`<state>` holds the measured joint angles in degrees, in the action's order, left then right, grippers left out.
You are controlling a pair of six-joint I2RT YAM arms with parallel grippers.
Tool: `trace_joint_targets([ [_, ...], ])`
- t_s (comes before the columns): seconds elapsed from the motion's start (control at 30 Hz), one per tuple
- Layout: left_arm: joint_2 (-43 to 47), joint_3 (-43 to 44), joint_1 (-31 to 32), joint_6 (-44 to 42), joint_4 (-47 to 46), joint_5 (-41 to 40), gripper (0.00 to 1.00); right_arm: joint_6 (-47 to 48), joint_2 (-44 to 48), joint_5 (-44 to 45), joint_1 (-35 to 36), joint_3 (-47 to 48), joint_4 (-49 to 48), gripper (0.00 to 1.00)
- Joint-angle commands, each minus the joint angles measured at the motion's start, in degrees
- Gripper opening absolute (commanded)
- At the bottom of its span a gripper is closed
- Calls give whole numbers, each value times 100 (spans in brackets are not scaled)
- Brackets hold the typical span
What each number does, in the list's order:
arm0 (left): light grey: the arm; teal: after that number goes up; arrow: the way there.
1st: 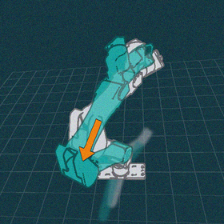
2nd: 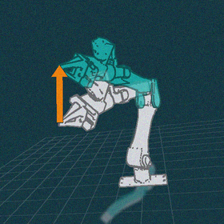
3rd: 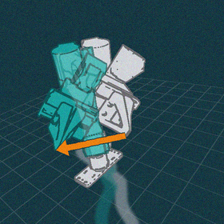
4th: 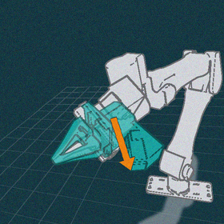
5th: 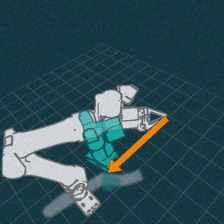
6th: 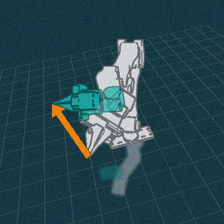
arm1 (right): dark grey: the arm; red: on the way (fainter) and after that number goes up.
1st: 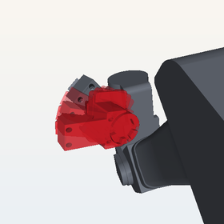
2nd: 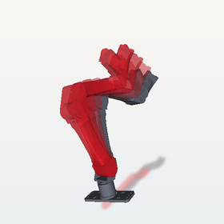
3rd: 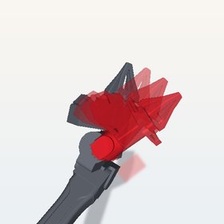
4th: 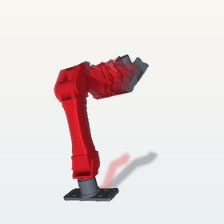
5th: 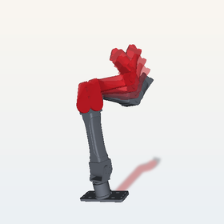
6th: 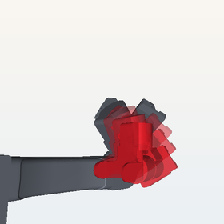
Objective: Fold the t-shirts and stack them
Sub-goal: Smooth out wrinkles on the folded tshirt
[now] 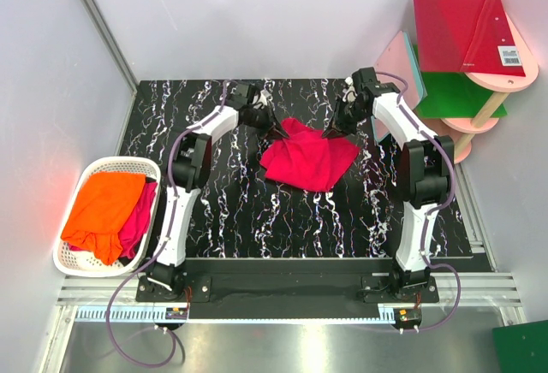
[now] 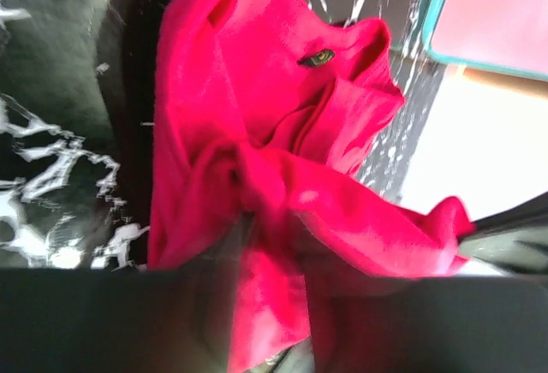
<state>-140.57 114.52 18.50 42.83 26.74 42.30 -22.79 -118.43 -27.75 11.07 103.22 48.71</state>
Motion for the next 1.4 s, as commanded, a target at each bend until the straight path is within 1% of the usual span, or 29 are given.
trace_joint_targets([
  [0.0, 117, 106, 22, 147, -468, 384, 0, 20, 382, -240, -43, -162, -45, 0],
  [0.23, 548, -201, 22, 269, -643, 472, 0, 64, 681, -310, -35, -364, 86, 0],
  [0.5, 1067, -219, 83, 621, -749, 717, 0, 108, 1015, -372, -35, -513, 394, 0],
  [0.8, 1524, -834, 285, 727, -688, 955, 0, 55, 1559, -267, -35, -961, 754, 0],
  [0.87, 1428, -774, 303, 823, -688, 981, 0, 64, 1551, -30, -43, -1084, 798, 0],
  [0.97, 1016, -318, 303, 990, -705, 1087, 0, 37, 1420, 330, -43, -1155, 807, 0],
  [1.1, 339, 726, 286, 1245, -688, 1201, 0, -24, 1025, 893, -44, -1085, 632, 0],
  [1.17, 57, 966, 242, 1368, -670, 1140, 0, -7, 832, 1174, -44, -980, 447, 0],
  [1.2, -5, 1080, 233, 1377, -679, 1114, 0, 11, 596, 1306, -52, -814, 412, 0],
  [1.3, -189, 1081, 154, 1404, -679, 1078, 0, 37, 77, 1465, -70, -454, 306, 0],
  [1.37, -312, 1038, 110, 1378, -679, 1131, 2, 20, -170, 1527, -79, -277, 201, 0],
])
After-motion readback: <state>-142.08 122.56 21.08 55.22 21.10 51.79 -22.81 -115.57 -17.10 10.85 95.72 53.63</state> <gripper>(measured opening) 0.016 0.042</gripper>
